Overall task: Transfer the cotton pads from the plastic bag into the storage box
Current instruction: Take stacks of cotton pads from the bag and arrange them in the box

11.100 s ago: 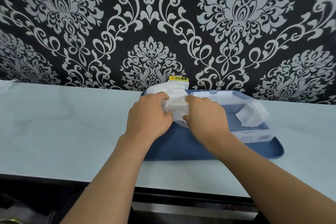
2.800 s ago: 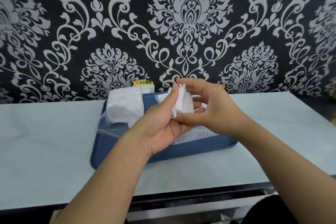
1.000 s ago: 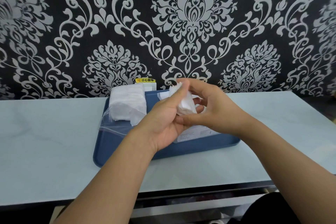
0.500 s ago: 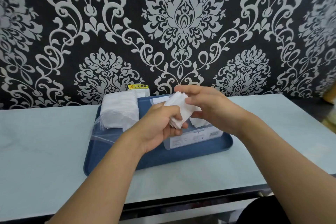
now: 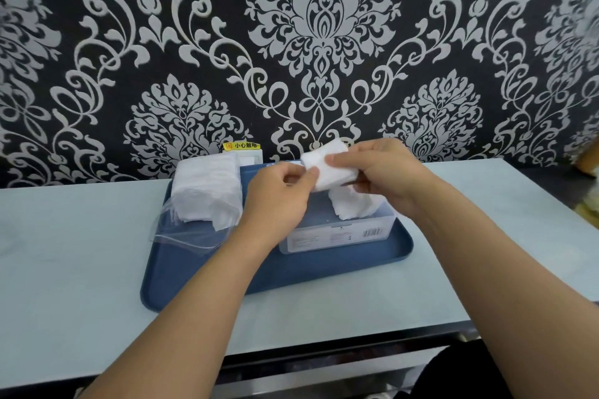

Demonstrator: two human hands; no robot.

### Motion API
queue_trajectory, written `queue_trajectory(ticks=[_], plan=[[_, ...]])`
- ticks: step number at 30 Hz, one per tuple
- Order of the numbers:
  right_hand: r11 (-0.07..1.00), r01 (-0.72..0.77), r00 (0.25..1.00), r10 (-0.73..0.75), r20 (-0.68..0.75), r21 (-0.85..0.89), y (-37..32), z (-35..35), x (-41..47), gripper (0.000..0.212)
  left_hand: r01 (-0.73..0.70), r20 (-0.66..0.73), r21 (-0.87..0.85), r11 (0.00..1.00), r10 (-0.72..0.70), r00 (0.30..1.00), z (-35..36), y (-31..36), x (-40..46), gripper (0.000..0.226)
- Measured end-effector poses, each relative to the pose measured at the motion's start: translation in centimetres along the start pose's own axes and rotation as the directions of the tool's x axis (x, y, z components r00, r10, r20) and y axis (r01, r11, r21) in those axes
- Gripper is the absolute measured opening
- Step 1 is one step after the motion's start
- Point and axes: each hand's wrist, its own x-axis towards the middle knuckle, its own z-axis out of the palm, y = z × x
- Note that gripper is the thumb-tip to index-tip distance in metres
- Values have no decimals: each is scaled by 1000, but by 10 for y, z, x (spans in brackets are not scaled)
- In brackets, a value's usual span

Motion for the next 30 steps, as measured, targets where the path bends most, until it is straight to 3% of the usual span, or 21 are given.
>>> queue_trajectory(ticks=[3, 5, 8, 10, 13, 17, 20, 22, 27, 30], plan=[[997, -45, 995, 40, -87, -64, -8, 5, 4, 32, -181, -216, 253, 951, 237, 947, -3, 0, 0, 24], [968, -72, 992, 45, -117, -239, -10, 18, 10, 26, -239, -225, 368, 899, 335, 915, -5, -1, 1, 20], [820, -70, 983, -41, -180, -568, -1, 39, 21, 45, -238, -109, 518, 822, 340, 934, -4, -5, 0, 17], [688, -68, 970, -123, -208, -723, 7, 45, 25, 46, -253, -17, 604, 755, 330, 944, -2, -8, -1, 16], [543, -87, 950, -206, -233, -835, 16, 41, 28, 41, -301, 141, 694, 654, 287, 947, 1, -11, 0, 24], [455, -74, 920, -313, -237, -888, 24, 34, 30, 30, -404, 336, 773, 488, 225, 915, 4, -9, -1, 35], [432, -61, 907, -352, -231, -900, 27, 33, 27, 30, -444, 411, 781, 440, 174, 895, 7, -9, 0, 37], [443, -55, 909, -349, -228, -895, 30, 32, 26, 30, -459, 458, 759, 462, 122, 880, 12, -11, 1, 39], [622, -62, 918, -271, -289, -780, 32, 22, 31, 38, -472, 502, 727, 499, 83, 861, 16, -15, 8, 31], [616, -58, 918, -276, -285, -785, 32, 22, 32, 39, -481, 518, 725, 494, 70, 853, 18, -16, 9, 36]])
